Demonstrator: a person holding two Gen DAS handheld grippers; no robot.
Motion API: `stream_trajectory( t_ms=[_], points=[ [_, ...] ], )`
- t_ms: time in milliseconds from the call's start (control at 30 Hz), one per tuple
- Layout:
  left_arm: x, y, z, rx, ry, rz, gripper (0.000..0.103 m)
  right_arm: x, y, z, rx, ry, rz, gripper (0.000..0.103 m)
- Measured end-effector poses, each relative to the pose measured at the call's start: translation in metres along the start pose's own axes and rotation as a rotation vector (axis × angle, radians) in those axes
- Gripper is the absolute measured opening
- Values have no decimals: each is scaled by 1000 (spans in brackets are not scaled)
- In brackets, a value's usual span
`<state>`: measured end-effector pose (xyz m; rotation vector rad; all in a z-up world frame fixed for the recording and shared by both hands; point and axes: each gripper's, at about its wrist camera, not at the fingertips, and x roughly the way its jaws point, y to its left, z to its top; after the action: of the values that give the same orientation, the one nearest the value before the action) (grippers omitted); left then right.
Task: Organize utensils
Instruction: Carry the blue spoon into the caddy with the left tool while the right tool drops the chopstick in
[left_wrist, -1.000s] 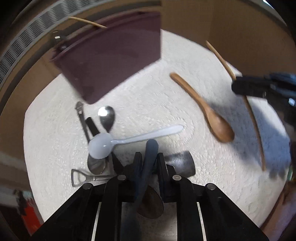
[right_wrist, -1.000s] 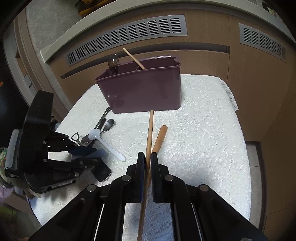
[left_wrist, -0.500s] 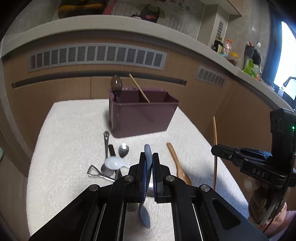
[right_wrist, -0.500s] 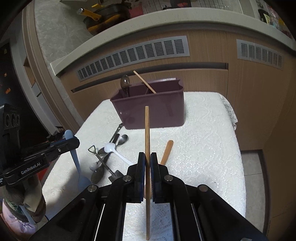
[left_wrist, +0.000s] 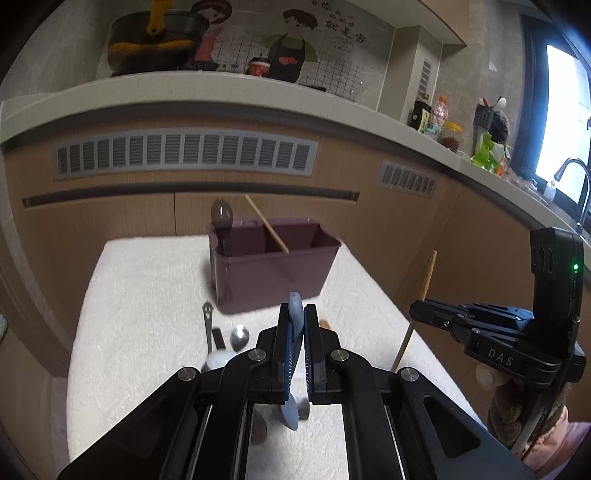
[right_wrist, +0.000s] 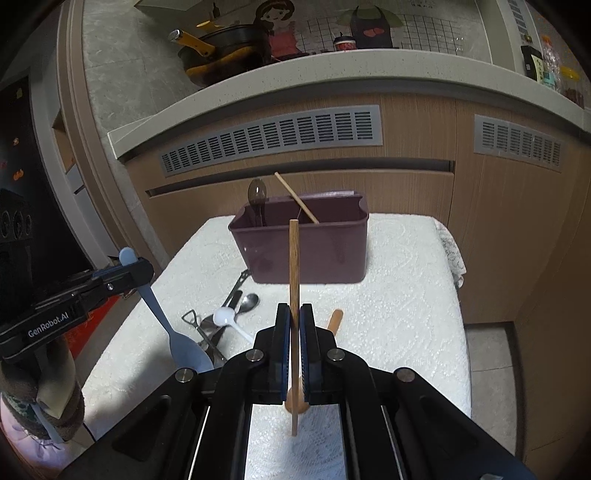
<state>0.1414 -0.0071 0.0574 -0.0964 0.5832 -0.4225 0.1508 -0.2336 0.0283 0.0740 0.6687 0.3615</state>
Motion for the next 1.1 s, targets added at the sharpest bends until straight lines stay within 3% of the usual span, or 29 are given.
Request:
stream_trajectory(
  t_ms=[100, 300, 500, 733, 1100],
  points=[
    [-10, -5, 32, 34, -58, -5, 6, -11, -1, 30, -14, -46, 2, 5],
    [-23, -11, 122, 112, -213, 7, 6, -52, 5, 121, -107, -245, -58, 5],
    [3, -3, 169, 116, -243, 18, 6, -48, 12, 180, -154, -315, -121, 5],
    [46, 15, 176, 107, -197, 30, 6, -1, 9, 201, -174, -278, -149, 5],
    [127, 48, 136, 22, -63, 6, 6, 91, -15, 167, -141, -147, -199, 5]
  ],
)
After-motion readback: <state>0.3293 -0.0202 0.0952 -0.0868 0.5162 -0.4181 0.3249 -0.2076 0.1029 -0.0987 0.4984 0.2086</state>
